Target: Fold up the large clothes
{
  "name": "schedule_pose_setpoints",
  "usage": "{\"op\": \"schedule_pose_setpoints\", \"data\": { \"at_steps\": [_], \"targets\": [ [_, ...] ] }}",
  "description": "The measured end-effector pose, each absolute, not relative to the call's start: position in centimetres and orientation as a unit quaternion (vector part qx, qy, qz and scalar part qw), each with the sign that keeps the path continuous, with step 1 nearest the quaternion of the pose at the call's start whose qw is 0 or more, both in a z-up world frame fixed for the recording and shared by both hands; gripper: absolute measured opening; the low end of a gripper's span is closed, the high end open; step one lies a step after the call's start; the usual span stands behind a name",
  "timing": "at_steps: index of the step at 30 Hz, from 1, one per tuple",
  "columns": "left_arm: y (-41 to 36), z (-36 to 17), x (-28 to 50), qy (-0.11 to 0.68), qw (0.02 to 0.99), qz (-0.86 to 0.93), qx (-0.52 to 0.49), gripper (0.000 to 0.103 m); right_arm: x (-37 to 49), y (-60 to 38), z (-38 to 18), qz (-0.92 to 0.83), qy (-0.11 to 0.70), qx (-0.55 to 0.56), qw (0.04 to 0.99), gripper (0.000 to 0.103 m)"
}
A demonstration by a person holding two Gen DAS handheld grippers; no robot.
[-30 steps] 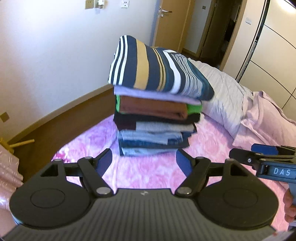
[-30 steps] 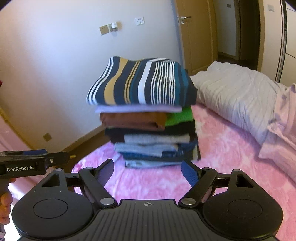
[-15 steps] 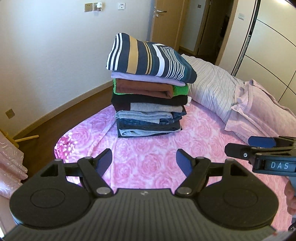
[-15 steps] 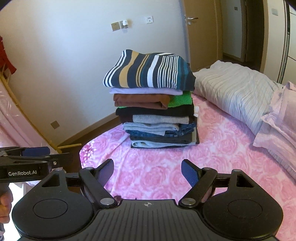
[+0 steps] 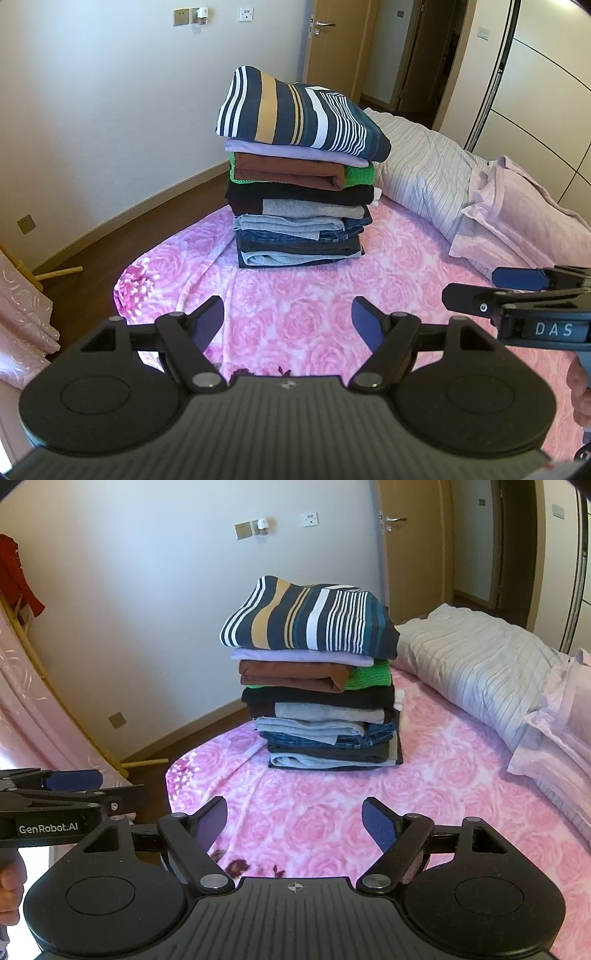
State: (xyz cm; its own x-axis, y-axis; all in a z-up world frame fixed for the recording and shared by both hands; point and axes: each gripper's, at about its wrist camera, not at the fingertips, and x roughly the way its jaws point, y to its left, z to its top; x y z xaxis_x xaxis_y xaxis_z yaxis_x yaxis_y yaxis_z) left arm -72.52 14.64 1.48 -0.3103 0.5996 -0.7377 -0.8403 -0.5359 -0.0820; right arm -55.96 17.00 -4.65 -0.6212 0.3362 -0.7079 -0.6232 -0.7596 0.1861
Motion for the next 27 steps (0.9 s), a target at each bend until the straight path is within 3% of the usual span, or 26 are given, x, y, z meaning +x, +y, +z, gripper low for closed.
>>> {"op": "schedule_pose_setpoints", "data": {
  "at_steps": [27],
  "targets": [
    [15.51, 1.17, -72.14, 0.169, 0.447, 0.796, -0.371, 0.073, -55.62, 17.35, -4.88, 0.875, 0.213, -0.340, 0.272, 0.077]
  ]
}}
